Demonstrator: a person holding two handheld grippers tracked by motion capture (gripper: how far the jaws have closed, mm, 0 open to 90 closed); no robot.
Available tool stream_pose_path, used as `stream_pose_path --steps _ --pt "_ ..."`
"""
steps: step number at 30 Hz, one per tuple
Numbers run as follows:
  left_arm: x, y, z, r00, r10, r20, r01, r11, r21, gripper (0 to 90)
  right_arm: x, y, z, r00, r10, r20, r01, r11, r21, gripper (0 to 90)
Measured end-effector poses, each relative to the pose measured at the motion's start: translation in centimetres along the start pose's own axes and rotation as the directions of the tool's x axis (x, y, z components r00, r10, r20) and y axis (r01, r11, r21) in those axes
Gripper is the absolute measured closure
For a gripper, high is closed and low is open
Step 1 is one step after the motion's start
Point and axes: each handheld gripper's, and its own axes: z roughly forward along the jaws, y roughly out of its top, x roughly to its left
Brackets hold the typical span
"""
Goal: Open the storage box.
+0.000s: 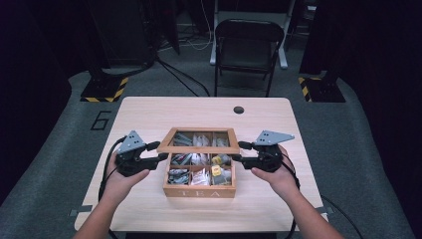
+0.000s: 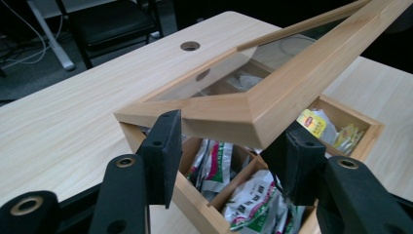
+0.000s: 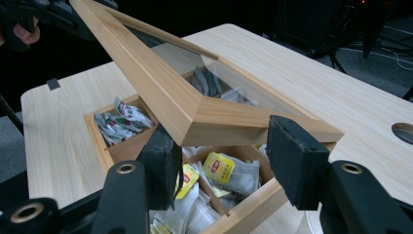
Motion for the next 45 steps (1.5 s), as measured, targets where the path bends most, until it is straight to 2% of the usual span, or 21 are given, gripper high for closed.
stream_pose_path --steps 3,6,12,15,25,27,34,45 --pt "0.3 0.0 0.5 0.9998 0.010 -0.016 -0.010 0.9999 0.011 48.2 -0.3 0.6 0.0 0.9998 0.019 0.000 -0.019 1.000 -0.015 48.1" --pt "0.6 0.0 1.0 0.9997 0.003 -0.024 -0.003 1.0000 0.007 48.3 -0.4 1.0 -0.1 0.9997 0.026 0.001 -0.026 1.000 -0.013 48.7" --pt "1.4 0.2 2.0 0.9993 -0.005 -0.037 0.006 0.9998 0.019 48.3 -0.8 1.6 -0.1 0.9997 0.025 0.005 -0.025 1.000 -0.015 49.8" --pt "1.7 0.5 2.4 0.9985 -0.005 -0.055 0.006 0.9999 0.009 49.5 -0.9 1.9 -0.1 0.9997 0.026 0.001 -0.026 1.000 -0.016 49.9" --pt "1.8 1.3 3.0 0.9963 0.016 -0.085 -0.017 0.9999 -0.003 54.4 -1.1 2.1 -0.1 0.9995 0.030 -0.002 -0.030 0.999 -0.023 50.1" --pt "1.8 1.6 3.0 0.9947 0.042 -0.094 -0.042 0.9991 0.005 54.7 -1.2 2.2 -0.1 0.9992 0.040 -0.001 -0.040 0.999 -0.027 50.2" --pt "2.1 1.9 3.1 0.9959 0.032 -0.085 -0.033 0.9995 -0.003 54.7 -1.5 2.4 0.0 0.9992 0.039 -0.004 -0.039 0.999 -0.037 50.2" --pt "2.8 2.8 3.2 0.9973 0.028 -0.068 -0.027 0.9995 0.016 54.8 -2.2 2.9 0.3 0.9994 0.031 0.017 -0.030 0.999 -0.036 49.7"
